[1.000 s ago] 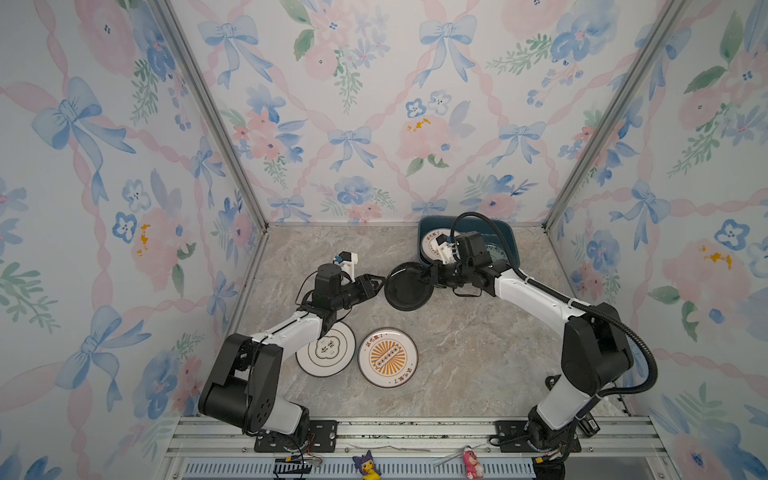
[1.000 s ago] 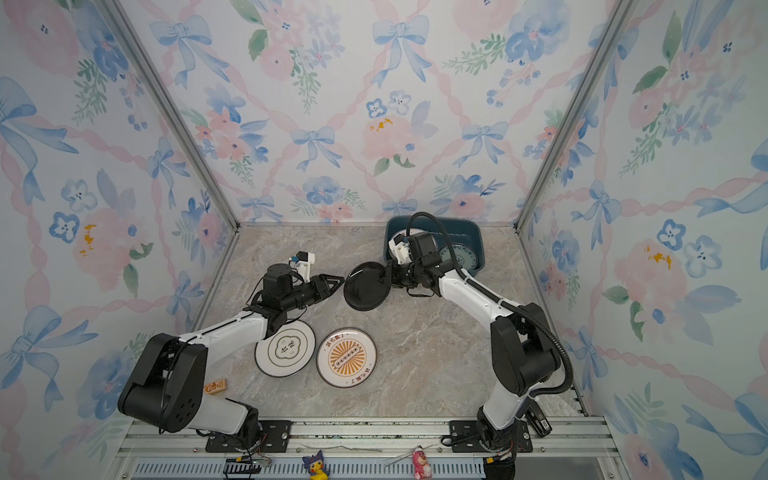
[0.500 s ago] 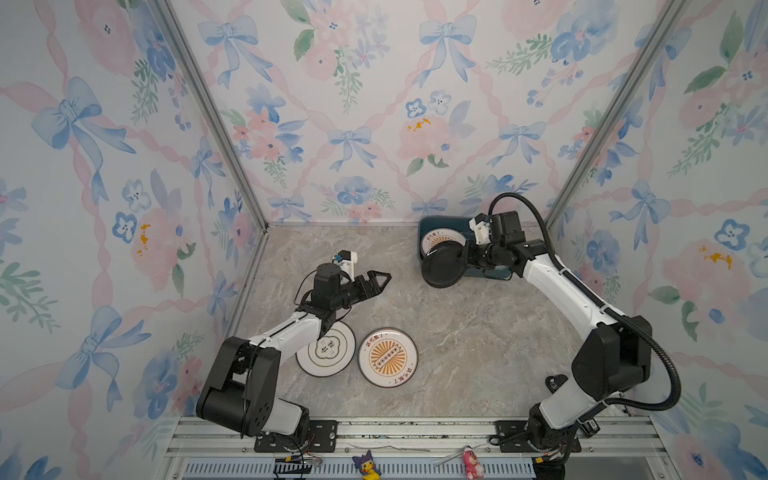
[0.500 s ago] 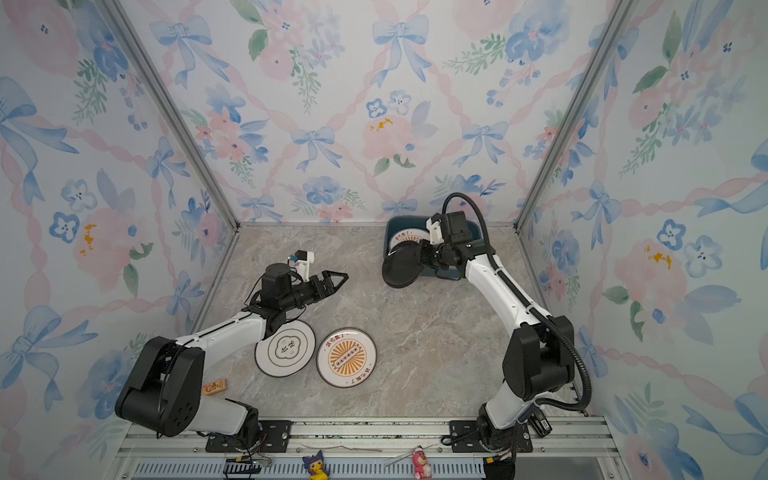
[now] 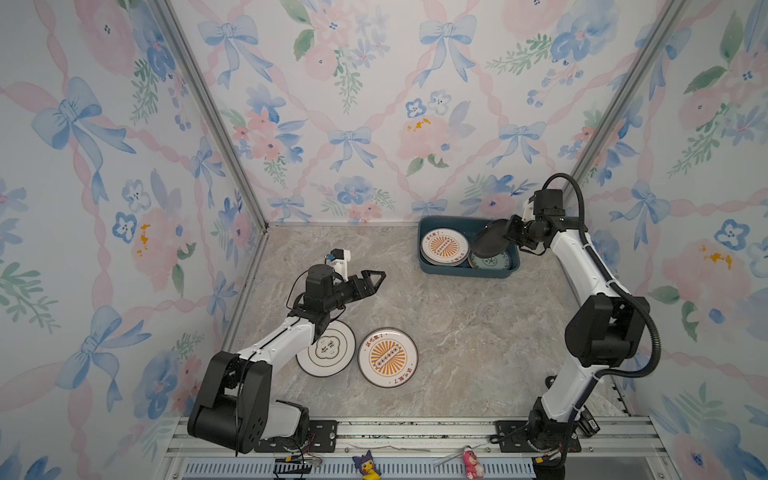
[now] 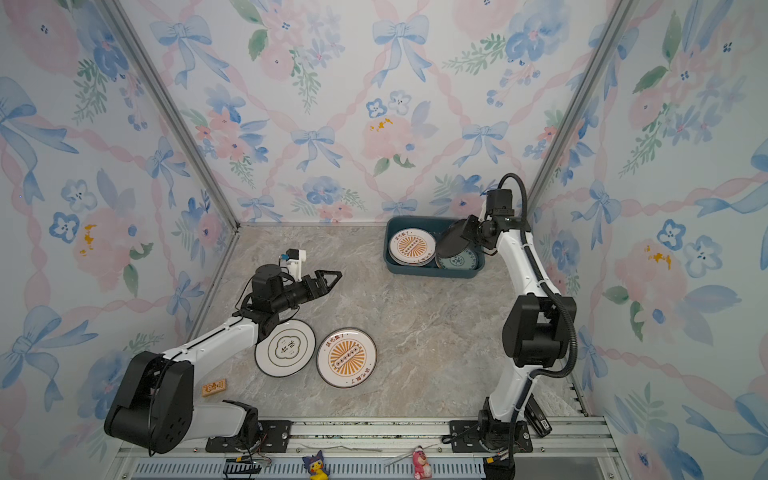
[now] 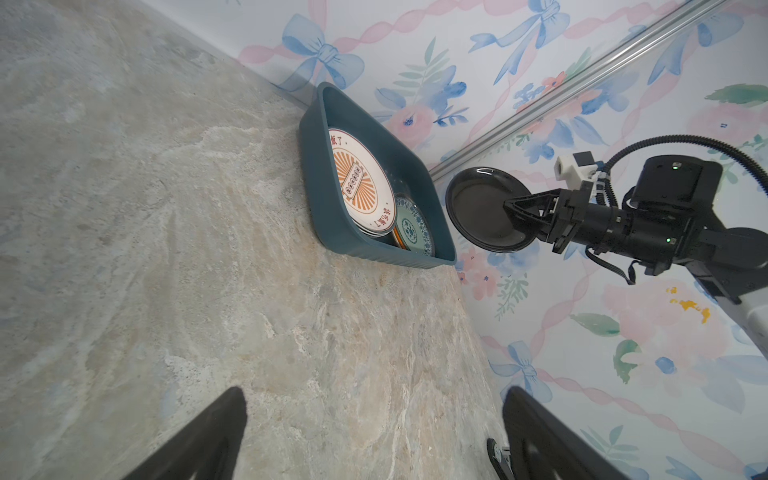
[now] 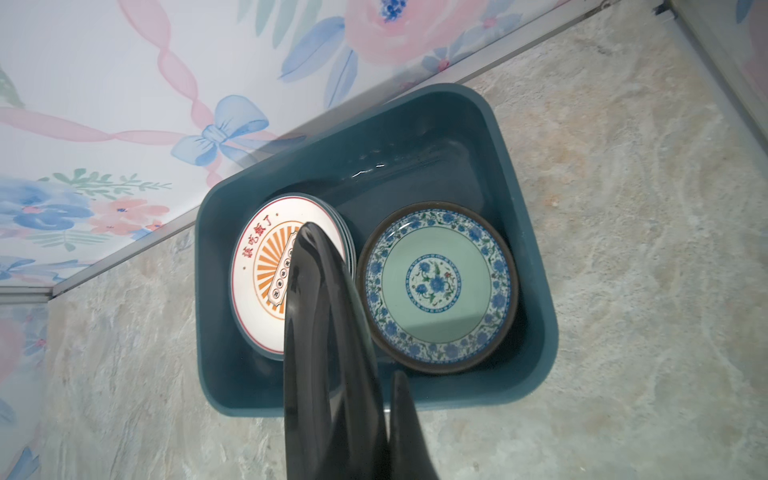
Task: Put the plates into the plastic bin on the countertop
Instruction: 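Carry the black plate into the teal bin with the right gripper, then release the black plate in the bin and lift the right gripper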
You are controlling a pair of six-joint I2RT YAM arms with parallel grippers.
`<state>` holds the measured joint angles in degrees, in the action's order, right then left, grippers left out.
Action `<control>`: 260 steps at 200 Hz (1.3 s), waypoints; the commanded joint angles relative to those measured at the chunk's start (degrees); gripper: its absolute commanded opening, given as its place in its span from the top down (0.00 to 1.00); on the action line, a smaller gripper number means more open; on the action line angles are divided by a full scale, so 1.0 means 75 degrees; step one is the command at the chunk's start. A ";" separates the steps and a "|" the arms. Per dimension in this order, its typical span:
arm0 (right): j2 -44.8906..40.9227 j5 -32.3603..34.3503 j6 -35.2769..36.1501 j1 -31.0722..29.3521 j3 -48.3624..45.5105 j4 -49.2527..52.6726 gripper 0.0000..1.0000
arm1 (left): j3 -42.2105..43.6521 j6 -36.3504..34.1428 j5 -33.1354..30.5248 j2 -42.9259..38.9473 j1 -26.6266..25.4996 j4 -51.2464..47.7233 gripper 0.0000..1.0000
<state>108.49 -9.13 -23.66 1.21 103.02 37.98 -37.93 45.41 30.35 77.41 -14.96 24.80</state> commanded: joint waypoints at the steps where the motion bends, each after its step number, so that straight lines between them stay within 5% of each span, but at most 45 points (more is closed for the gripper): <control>1: 0.0453 0.0191 0.0108 0.0117 0.0508 0.0386 1.00 | 0.0160 -0.0226 0.0137 -0.0111 0.0113 -0.0249 0.02; 159: 0.2292 0.0309 0.0068 0.0353 0.1220 0.0387 1.00 | 0.0282 -0.0393 0.0301 -0.0111 0.0448 -0.0360 0.02; 260: 0.2295 0.0352 0.0002 0.0444 0.0763 0.0247 0.56 | 0.0316 -0.0425 0.0307 -0.0157 0.0522 -0.0384 0.02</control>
<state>124.88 -6.83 -23.64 3.95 110.00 39.86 -36.42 43.64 31.62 77.41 -11.53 22.55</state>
